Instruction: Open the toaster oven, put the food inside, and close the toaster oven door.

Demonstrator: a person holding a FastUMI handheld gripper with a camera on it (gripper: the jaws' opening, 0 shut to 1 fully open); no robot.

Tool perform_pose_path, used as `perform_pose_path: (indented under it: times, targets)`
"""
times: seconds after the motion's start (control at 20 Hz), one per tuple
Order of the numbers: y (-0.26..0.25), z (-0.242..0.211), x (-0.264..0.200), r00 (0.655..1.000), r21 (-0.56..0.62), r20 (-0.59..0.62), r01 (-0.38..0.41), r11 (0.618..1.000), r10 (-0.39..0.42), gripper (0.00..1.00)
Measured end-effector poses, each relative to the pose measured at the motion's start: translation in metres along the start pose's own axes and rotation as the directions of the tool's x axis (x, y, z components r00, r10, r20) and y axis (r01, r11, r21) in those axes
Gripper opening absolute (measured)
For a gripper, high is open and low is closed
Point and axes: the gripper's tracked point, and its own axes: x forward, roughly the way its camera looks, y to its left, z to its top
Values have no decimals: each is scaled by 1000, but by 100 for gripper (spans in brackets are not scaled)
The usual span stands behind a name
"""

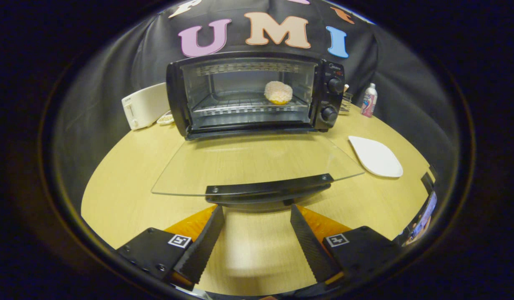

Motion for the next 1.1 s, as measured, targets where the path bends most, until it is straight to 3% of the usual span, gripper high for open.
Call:
perform_pose_path:
  times: [0.35,1.1]
  targets:
    - [3,29,20,999,-82,48,-8,997,12,100]
    - [-4,149,8,970,-42,242,-23,999,32,100]
